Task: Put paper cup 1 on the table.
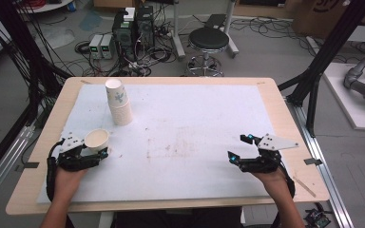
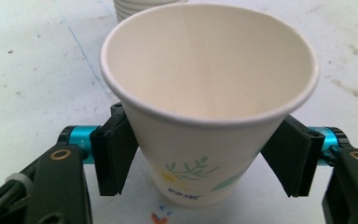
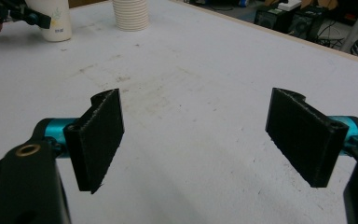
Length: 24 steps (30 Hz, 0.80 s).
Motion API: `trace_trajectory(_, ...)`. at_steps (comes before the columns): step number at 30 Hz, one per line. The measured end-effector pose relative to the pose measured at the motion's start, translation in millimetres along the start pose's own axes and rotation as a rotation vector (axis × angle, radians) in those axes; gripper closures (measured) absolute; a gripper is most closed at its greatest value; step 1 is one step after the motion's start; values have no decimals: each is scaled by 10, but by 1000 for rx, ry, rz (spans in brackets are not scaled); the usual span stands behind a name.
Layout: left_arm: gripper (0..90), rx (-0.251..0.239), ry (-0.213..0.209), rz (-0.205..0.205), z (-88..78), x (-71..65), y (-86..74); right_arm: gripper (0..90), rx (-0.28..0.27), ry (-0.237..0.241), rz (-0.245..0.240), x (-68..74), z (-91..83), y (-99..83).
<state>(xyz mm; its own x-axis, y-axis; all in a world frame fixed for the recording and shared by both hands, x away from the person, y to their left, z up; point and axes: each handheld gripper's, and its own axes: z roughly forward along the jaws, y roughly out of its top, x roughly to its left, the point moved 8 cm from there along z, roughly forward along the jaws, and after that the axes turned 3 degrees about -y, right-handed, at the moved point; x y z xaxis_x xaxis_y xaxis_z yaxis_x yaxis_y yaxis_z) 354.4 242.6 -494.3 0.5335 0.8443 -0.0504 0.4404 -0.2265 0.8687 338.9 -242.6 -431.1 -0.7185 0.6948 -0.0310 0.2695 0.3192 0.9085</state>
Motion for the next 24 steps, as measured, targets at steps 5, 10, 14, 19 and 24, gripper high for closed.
trace_trajectory(5, 301, 9, 0, -4, -43, -1, -29, 196, 6, 4, 2, 4, 9, -4)
trace_trajectory(10, 242, -4, -7, -15, -68, -4, -11, 196, 6, 7, -2, 12, 18, 1)
trace_trajectory(14, 208, -38, -20, -27, -124, -32, 58, 196, 7, 8, 2, 10, 17, 0)
trace_trajectory(19, 179, -84, -5, -36, -208, -36, 168, 196, 6, 7, 1, 13, 12, 1)
trace_trajectory(24, 170, -149, 32, -32, -334, 6, 304, 196, 5, 5, 3, 14, 3, 5)
